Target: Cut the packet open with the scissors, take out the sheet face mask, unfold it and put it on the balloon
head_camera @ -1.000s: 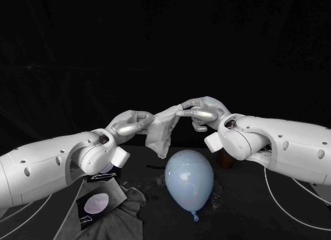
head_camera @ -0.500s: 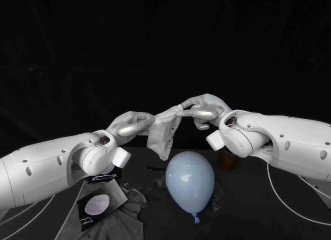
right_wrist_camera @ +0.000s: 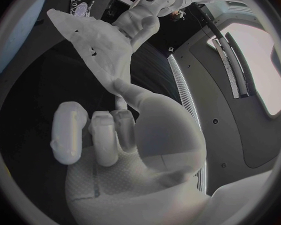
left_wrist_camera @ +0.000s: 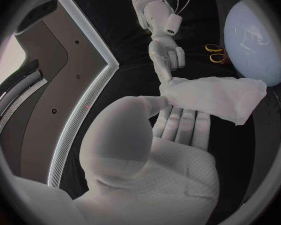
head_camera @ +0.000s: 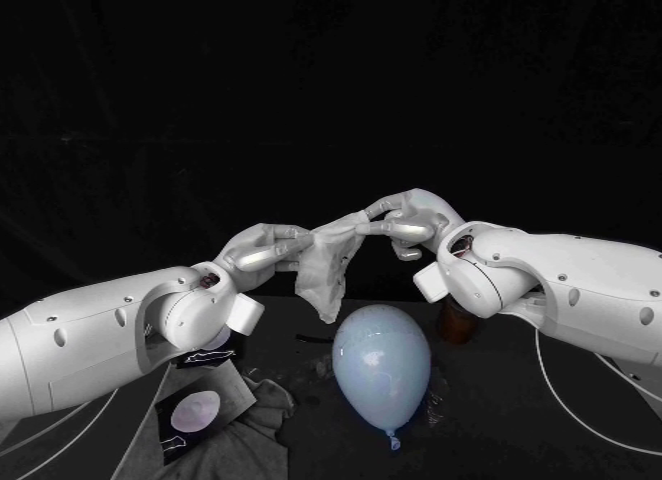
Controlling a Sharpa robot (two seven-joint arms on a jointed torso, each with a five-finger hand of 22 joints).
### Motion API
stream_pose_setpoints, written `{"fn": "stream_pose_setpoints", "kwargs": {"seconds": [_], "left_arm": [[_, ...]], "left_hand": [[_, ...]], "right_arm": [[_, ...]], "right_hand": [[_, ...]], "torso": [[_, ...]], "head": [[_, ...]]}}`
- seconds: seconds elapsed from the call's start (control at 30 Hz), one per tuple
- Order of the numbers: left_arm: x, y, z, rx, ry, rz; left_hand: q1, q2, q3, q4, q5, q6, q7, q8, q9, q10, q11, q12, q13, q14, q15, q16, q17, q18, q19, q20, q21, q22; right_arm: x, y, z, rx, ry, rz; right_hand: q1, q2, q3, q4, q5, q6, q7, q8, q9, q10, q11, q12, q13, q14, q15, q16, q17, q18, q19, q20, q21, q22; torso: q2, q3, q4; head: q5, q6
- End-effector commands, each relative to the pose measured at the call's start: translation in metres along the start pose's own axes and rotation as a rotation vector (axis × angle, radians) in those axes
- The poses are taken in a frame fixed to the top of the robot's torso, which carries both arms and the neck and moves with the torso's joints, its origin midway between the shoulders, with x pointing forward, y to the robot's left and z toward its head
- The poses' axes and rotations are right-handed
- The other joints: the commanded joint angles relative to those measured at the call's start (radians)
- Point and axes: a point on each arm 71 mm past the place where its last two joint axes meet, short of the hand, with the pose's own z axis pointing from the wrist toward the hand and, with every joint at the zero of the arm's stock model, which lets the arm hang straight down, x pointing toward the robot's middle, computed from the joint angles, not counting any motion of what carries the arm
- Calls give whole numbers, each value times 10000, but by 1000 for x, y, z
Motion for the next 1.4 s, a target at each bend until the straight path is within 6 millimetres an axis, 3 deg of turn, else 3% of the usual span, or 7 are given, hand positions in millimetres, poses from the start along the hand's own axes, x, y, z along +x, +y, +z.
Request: {"fn": "stream_pose_setpoints", "kwargs": {"seconds": [0.03, 0.17, 0.2, 0.47, 0.83, 1.03, 1.4], "left_arm": [[2, -2, 1, 92, 107, 18], [2, -1, 1, 39, 109, 331], [3, -1, 1, 38, 131, 419], [9, -2, 1, 81, 355, 735], [9, -1, 1, 33, 407, 808], [9, -1, 2, -32, 380, 840], [13, -1, 2, 45, 612, 828]], "left_hand": [[174, 23, -33, -468, 37, 219, 338, -179, -84, 165, -47, 28, -3, 350, -100, 193, 24, 41, 115, -178, 461, 304], [225, -62, -417, -786, 59, 424, 338, -422, -273, 204, -58, -11, -12, 414, -143, 260, 0, -68, -113, -333, 1054, 754], [283, 57, -550, -937, 44, 471, 329, -640, -418, 241, -60, -7, -9, 419, -149, 282, -36, -165, -381, -410, 1482, 1097], [200, 4, -864, -1190, 35, 590, 334, -1130, -692, 438, -92, 23, -4, 403, -170, 357, -97, -319, -1064, -512, 2354, 1813], [210, -80, -921, -1311, 34, 604, 333, -1287, -765, 472, -100, -3, -12, 382, -182, 393, -107, -330, -1241, -515, 2569, 1986], [-67, -406, -1210, -1282, 35, 600, 351, -1398, -813, 441, -72, -14, -11, 305, -130, 396, -116, -375, -1408, -445, 2577, 2011], [-549, -629, -1457, -941, 38, 313, 259, -1866, -1008, 239, -78, -7, 0, -3, -40, 403, -124, -218, -1465, -121, 1957, 1532]], "right_arm": [[-2, 3, 0, -200, -378, -245], [-2, 4, 0, -339, -500, -272], [-2, 4, 0, -386, -526, -297], [2, 10, 0, -872, -650, -775], [5, 14, 0, -1174, -715, -1048], [7, 15, -1, -1222, -698, -1089], [6, 16, 0, -1411, -917, -1285]], "right_hand": [[-104, 2, 60, 8, 31, 64, -13, 62, 8, 533, 21, 3, 1968, 1062, -2, 43, 2626, -186, 58, -10, 66, 1991], [-108, 0, 67, 7, 32, 64, -14, 63, 8, 537, 20, 7, 1972, 1062, -3, 43, 2626, -193, 74, -11, 95, 1999], [-115, -3, 88, 3, 31, 67, -16, 66, 8, 538, 18, 7, 1971, 1062, -5, 43, 2626, -200, 93, -13, 129, 2009], [-122, -7, 110, -3, 31, 70, -17, 70, 7, 535, 16, 0, 1965, 1062, -7, 43, 2626, -206, 107, -15, 153, 2016], [-128, -13, 124, -8, 30, 73, -18, 72, 7, 533, 14, -4, 1962, 1062, -9, 43, 2626, -211, 120, -16, 177, 2024], [-128, -13, 124, -8, 30, 73, -18, 72, 7, 533, 14, -4, 1962, 1062, -9, 43, 2626, -211, 120, -16, 177, 2024], [-140, -29, 154, -19, 32, 79, -21, 78, 6, 543, 11, 3, 1969, 1062, -12, 43, 2626, -215, 130, -20, 193, 2028]], "torso": [[-11, -3, 10], [-5, -1, 10], [-2, -3, 5], [2, -2, -1], [-2, -1, 2], [-2, 0, -3], [-9, -4, -1]], "head": [[-24, 31], [-31, 52], [-33, 60], [-25, 67], [-7, 57], [0, 41], [-43, 72]]}}
